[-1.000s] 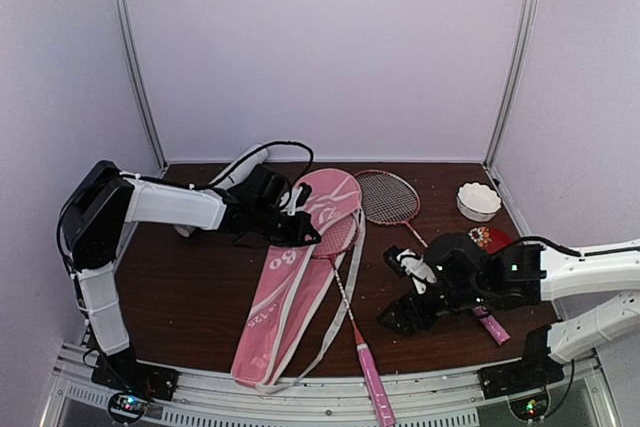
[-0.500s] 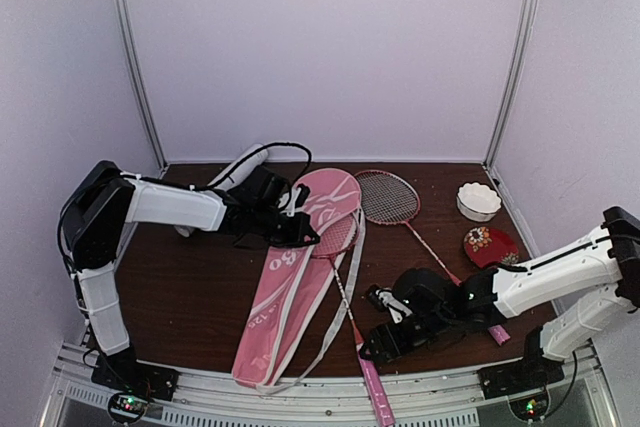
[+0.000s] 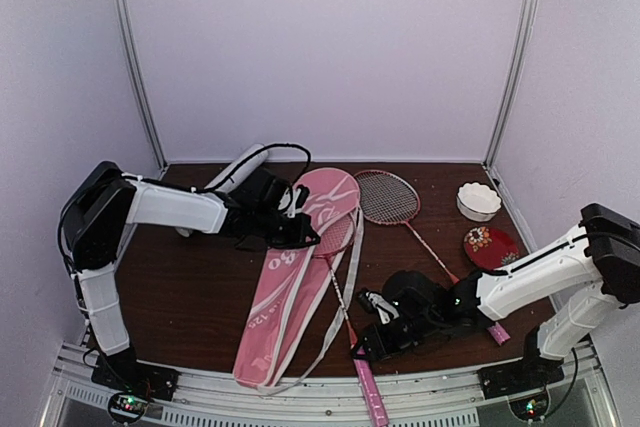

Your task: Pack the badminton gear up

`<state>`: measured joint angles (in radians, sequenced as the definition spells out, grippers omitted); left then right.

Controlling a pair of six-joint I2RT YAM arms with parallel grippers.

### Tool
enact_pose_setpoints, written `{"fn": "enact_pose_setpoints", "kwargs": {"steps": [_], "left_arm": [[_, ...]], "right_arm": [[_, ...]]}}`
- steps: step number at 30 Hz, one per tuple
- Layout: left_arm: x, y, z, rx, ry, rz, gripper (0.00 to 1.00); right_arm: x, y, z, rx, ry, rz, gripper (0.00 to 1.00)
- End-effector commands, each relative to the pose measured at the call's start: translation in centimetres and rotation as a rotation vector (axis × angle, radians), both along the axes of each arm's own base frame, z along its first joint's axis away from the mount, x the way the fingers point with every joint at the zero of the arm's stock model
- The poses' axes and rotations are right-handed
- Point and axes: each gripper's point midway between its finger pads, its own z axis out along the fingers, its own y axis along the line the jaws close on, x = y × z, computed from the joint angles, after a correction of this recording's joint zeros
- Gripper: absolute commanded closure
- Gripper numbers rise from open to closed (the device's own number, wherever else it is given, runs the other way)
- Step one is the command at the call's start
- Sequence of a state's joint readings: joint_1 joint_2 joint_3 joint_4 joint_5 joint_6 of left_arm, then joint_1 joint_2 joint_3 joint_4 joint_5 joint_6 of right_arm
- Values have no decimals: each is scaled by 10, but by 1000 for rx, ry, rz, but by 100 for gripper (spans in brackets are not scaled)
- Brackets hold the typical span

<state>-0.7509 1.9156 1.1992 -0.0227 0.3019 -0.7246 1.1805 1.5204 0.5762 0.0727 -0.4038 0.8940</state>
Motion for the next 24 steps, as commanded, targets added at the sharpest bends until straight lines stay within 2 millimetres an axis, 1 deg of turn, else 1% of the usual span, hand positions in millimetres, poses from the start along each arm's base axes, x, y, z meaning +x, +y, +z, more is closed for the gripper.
{"fn": "enact_pose_setpoints", "kwargs": {"steps": [1, 4, 6, 8, 11, 15, 20, 24], "left_arm": [[1, -6, -2, -17, -12, 36, 100], [-1, -7, -4, -18, 3, 55, 100], [-1, -7, -3, -39, 12, 71, 100], [-2, -11, -2, -63, 23, 66, 100], [-2, -14, -1, -77, 22, 53, 100], [-4, -18, -2, -80, 22, 23, 100], [-6, -22, 1, -87, 20, -11, 100], [-8, -27, 2, -90, 16, -49, 100]], "right_arm": [[12, 8, 13, 50, -9, -76, 77], [22, 12, 23, 80, -27, -120, 90], [33, 16, 31, 113, -37, -155, 99], [40, 22, 38, 140, -48, -173, 100], [46, 33, 46, 172, -53, -182, 100], [57, 42, 51, 189, -75, -215, 100], [80, 52, 56, 205, -125, -261, 100], [100, 66, 62, 244, -151, -295, 100]]}}
